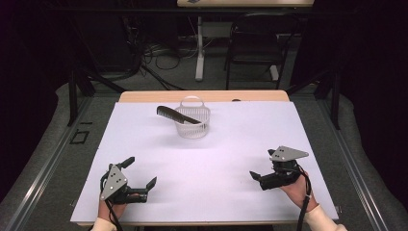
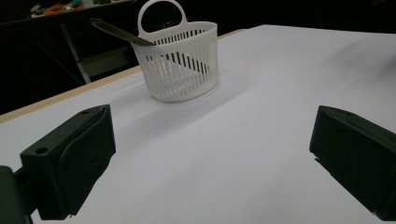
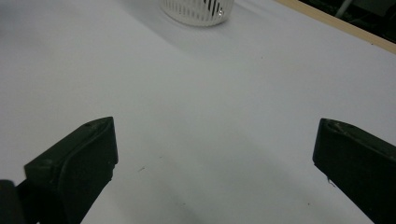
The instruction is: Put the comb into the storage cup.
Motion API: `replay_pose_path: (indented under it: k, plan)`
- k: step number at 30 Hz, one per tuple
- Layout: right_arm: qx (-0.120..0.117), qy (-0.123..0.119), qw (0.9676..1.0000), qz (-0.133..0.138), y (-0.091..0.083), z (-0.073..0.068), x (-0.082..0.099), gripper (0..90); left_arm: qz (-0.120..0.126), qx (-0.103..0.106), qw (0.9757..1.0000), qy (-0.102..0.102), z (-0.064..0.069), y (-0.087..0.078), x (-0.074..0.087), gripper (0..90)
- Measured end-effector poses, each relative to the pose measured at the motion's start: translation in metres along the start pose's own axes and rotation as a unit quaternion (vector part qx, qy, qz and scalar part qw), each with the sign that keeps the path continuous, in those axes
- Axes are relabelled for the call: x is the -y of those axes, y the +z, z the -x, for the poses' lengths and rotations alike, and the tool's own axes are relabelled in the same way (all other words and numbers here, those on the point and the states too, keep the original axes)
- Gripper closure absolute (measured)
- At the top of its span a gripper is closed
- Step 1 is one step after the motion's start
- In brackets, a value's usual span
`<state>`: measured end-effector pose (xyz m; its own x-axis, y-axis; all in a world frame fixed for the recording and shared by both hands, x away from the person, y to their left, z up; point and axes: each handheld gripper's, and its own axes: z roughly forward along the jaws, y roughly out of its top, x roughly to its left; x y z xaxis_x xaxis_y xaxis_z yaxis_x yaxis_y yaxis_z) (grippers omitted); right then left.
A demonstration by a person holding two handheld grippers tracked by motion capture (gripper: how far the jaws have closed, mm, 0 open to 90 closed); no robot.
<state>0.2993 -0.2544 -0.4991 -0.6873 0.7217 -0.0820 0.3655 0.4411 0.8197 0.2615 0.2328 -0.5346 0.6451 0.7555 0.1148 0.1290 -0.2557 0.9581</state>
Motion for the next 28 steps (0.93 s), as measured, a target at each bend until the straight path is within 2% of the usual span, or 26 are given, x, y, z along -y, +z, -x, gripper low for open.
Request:
replay_pose_path:
  k: [21,28]
  plan:
    - [0.030,0.002,0.9990,0.034,-0.015,-0.013,0.030,0.0,-0.003,-0.002,1.0000,0.000,0.000,-0.001,0.001,0.2]
    - [0.050,-0.010,0.9975,0.048,-0.023,-0.017,0.034,0.0,-0.010,-0.004,0.9999,-0.004,-0.001,0.000,0.002,0.1]
